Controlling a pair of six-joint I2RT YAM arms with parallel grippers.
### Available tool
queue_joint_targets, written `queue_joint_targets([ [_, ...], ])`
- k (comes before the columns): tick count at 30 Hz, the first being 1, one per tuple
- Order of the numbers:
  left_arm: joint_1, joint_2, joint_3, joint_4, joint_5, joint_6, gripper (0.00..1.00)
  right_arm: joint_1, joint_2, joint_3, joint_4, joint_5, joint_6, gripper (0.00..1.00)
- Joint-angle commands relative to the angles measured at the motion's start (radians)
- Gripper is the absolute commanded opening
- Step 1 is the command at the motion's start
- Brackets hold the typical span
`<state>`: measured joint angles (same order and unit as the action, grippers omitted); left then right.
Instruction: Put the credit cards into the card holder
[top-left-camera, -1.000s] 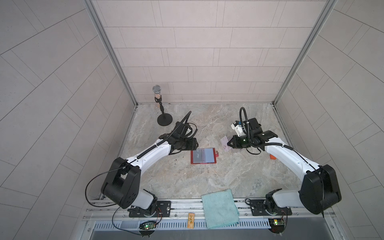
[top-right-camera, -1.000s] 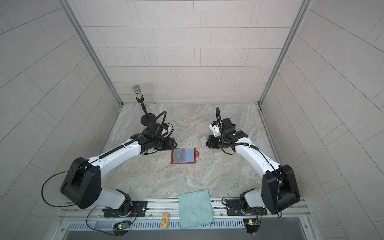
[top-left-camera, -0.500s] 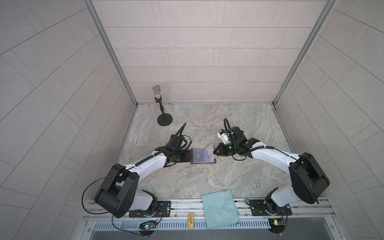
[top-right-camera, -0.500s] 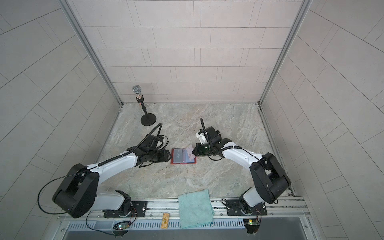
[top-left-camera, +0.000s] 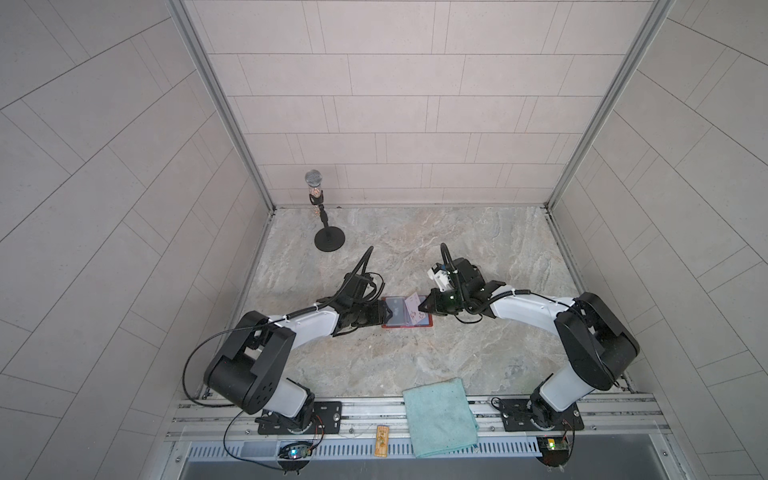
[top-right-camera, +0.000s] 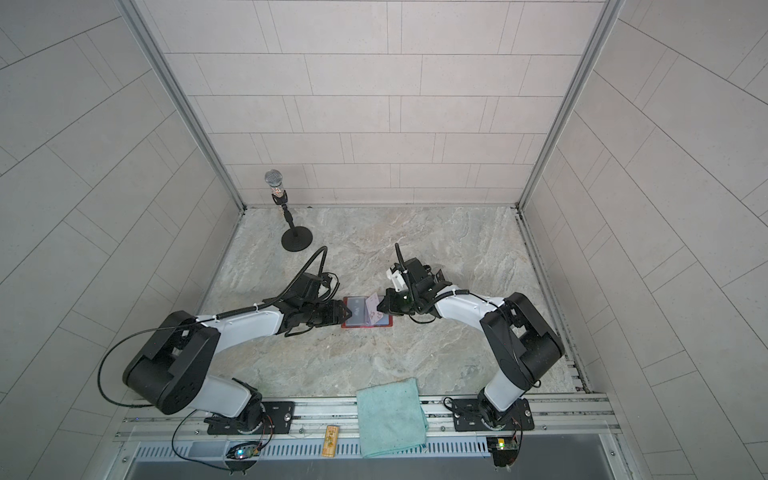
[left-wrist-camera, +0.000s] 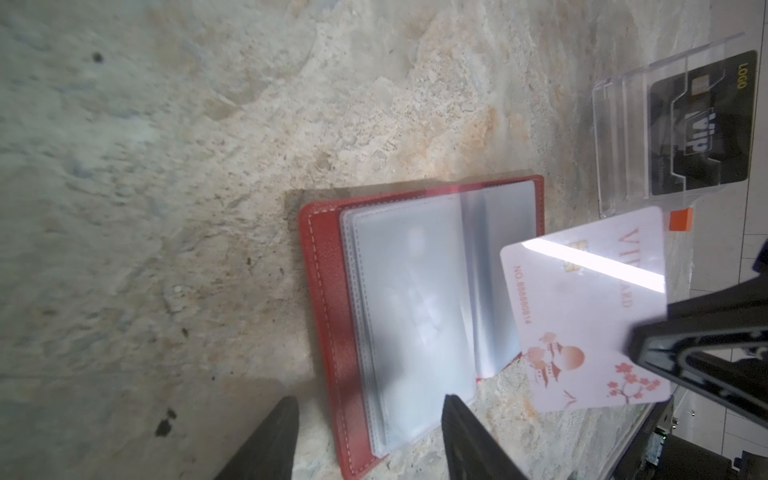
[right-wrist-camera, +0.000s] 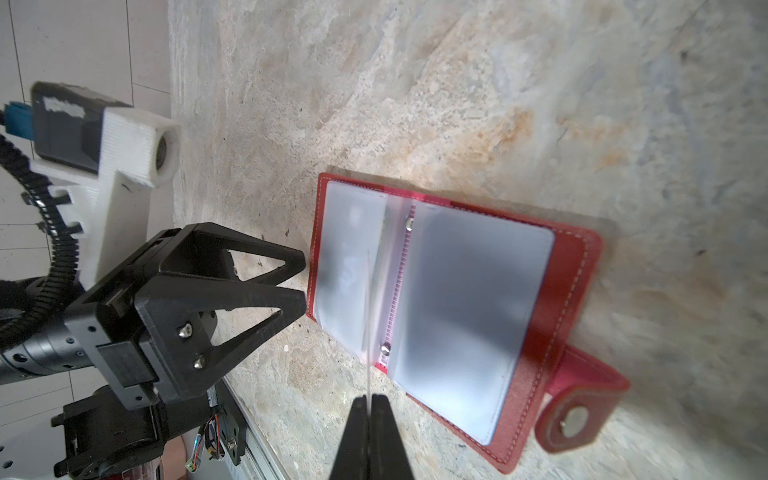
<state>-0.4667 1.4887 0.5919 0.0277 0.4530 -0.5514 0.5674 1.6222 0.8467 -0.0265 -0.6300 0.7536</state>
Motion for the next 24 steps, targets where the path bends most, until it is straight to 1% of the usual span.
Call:
queue_joint_targets([
  [1, 0.004, 0.021, -0.018, 0.048, 0.016, -0.016, 0.61, 0.008, 0.024, -0.004, 0.041, -0.021, 0.03, 0.0],
  [12, 0.003, 0.061, -0.02, 0.057, 0.02, -0.011, 0.58, 0.011, 0.062, -0.011, 0.073, -0.028, 0.047, 0.0],
  [24, 0.003, 0.069, -0.02, 0.049, 0.016, -0.005, 0.56, 0.011, 0.064, -0.021, 0.064, 0.002, 0.05, 0.0],
])
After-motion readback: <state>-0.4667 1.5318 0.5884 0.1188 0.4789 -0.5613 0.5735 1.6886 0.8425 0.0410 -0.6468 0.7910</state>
